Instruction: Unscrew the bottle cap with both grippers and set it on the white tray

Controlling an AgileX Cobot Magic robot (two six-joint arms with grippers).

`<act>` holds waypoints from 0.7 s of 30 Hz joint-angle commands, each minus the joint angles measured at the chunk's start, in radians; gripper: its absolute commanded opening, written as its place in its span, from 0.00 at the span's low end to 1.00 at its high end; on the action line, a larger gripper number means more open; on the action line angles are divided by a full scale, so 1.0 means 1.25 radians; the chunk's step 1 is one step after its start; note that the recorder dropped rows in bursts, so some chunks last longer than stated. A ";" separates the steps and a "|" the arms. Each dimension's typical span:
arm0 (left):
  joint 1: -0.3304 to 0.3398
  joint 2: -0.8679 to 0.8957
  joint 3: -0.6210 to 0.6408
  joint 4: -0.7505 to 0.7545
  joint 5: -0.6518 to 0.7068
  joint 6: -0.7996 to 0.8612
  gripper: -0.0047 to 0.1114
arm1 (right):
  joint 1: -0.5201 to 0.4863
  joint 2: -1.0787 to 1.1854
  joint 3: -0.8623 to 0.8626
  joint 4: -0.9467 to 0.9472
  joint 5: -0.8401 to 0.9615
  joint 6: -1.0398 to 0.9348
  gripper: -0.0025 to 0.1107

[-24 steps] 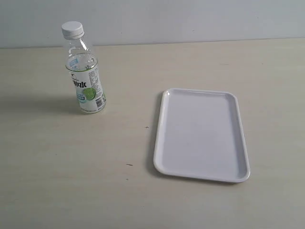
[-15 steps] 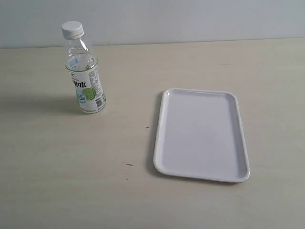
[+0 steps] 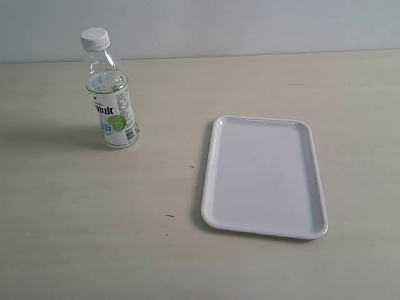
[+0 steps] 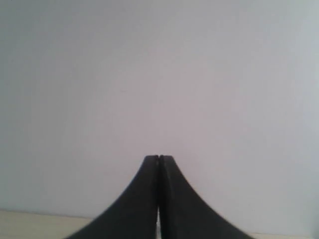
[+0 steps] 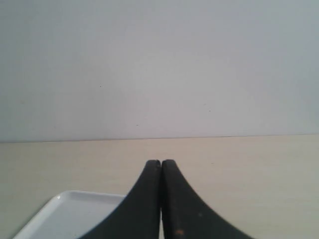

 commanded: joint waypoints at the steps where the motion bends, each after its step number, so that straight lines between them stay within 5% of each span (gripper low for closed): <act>1: 0.002 0.117 0.000 0.007 -0.141 0.006 0.04 | -0.004 -0.005 0.003 0.001 -0.002 -0.002 0.02; 6: 0.002 0.297 -0.009 -0.007 -0.193 0.081 0.04 | -0.004 -0.005 0.003 0.001 -0.002 -0.002 0.02; 12: 0.002 0.547 -0.141 0.038 -0.197 0.095 0.04 | -0.004 -0.005 0.003 0.001 -0.002 -0.002 0.02; 21: 0.003 0.868 -0.303 0.191 -0.099 0.125 0.04 | -0.004 -0.005 0.003 0.001 -0.002 -0.002 0.02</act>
